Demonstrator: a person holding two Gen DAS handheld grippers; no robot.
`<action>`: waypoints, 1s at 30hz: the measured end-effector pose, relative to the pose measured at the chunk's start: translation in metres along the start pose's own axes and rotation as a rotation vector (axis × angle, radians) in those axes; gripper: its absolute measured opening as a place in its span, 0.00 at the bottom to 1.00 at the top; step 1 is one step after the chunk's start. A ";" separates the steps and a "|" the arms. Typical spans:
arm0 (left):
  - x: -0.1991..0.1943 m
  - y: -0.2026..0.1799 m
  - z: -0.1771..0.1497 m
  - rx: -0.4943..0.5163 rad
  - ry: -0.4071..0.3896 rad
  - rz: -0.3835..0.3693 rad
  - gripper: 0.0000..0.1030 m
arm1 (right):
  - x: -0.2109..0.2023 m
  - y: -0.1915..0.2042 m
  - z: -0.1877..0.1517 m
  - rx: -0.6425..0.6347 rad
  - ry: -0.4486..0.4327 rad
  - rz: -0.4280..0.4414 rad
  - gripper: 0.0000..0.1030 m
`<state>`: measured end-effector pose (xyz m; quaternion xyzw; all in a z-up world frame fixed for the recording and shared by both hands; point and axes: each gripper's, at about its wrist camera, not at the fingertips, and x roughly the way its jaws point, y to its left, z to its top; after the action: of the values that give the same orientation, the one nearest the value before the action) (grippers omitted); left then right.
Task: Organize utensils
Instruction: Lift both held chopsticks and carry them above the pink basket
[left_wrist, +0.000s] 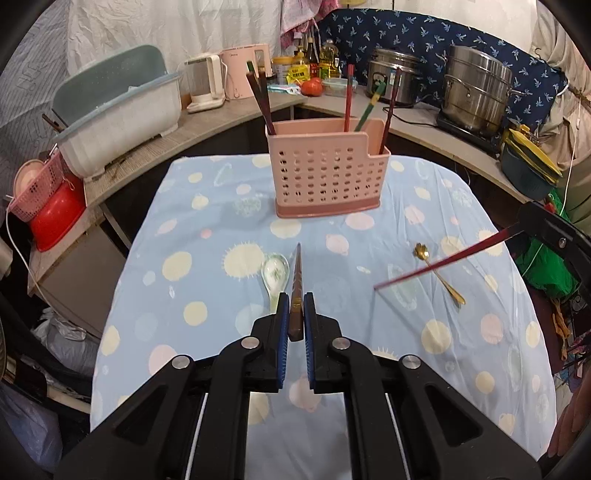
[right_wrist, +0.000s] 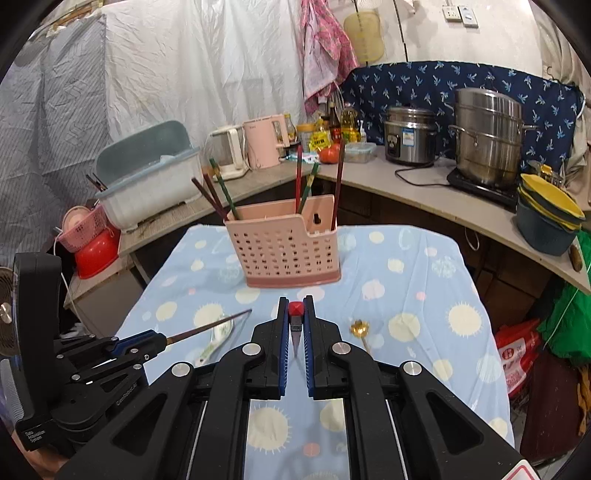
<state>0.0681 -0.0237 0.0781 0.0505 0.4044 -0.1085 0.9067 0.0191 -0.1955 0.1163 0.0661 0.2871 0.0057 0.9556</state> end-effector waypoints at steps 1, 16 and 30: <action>-0.002 0.001 0.004 0.004 -0.009 0.006 0.08 | -0.001 0.000 0.003 0.001 -0.008 0.000 0.07; -0.018 0.023 0.039 0.007 -0.085 0.007 0.08 | 0.004 0.002 0.015 0.007 -0.023 0.015 0.07; 0.053 0.020 -0.050 -0.016 0.135 -0.065 0.16 | -0.001 0.000 0.008 0.029 -0.016 0.018 0.07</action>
<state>0.0714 -0.0038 0.0056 0.0371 0.4671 -0.1311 0.8737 0.0225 -0.1964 0.1241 0.0826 0.2790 0.0096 0.9567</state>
